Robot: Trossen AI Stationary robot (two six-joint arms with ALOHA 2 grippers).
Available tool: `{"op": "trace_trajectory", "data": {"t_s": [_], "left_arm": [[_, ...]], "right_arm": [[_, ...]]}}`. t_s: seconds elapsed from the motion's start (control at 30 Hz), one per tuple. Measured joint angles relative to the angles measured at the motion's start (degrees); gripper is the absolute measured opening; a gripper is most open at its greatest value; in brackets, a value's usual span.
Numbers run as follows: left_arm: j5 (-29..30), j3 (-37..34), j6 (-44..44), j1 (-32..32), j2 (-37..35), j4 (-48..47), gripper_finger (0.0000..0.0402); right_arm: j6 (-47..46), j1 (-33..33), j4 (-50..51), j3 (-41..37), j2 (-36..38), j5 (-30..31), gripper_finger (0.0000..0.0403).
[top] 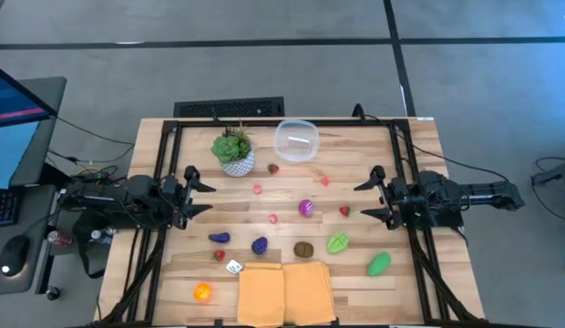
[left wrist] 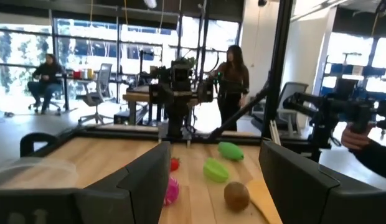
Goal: Pick and placing Produce into tupperware
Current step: Put the top right peach into the transparent bin
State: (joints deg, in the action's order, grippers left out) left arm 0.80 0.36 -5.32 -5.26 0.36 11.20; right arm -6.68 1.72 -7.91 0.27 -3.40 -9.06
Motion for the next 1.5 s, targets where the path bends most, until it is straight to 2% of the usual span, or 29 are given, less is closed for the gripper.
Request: {"op": "trace_trajectory", "data": {"t_s": [0.1,0.23,0.33,0.43,0.53,0.67,0.77,0.9,1.23,1.43,1.5], "left_arm": [[0.02,0.0,-0.3,-0.01,0.0,0.04,0.0233],[-0.59,0.02,-3.51,-0.02,0.0,-0.98,0.0233],[-0.07,0.01,0.59,-0.02,0.0,-6.04,0.0233],[4.48,0.26,7.93,0.1,0.47,-8.82,0.0233],[5.54,0.55,15.84,0.11,1.54,-9.84,0.0233],[6.12,0.61,18.62,0.11,2.05,-9.87,0.0233],[6.5,0.63,17.76,0.11,1.95,-9.79,0.0233],[6.37,0.66,14.82,0.09,1.97,-9.77,0.0233],[5.94,0.66,15.53,0.09,1.97,-7.31,0.0233],[5.85,0.7,13.8,0.09,1.97,-6.84,0.0233],[5.95,0.72,13.77,0.09,1.97,-6.89,0.0233]], "right_arm": [[-6.01,0.13,-1.79,-0.02,0.03,-0.02,0.0372],[-8.35,0.08,-3.64,0.0,0.07,0.13,0.0372],[-8.64,0.09,-3.79,0.0,0.05,0.13,0.0372],[-4.23,0.04,-3.73,0.0,0.05,0.15,0.0372],[4.04,0.02,-3.4,0.0,0.05,0.17,0.0372],[9.99,0.04,-4.95,-0.02,0.05,2.92,0.0372],[11.1,0.02,-4.56,0.0,0.05,6.01,0.0372],[15.35,0.04,-4.08,0.0,0.03,6.34,0.0372],[9.61,0.04,-3.25,0.0,0.05,6.14,0.0372],[12.09,0.02,-3.9,-0.01,0.03,6.13,0.0372],[9.43,0.02,-4.73,0.0,0.03,6.13,0.0372]]}}
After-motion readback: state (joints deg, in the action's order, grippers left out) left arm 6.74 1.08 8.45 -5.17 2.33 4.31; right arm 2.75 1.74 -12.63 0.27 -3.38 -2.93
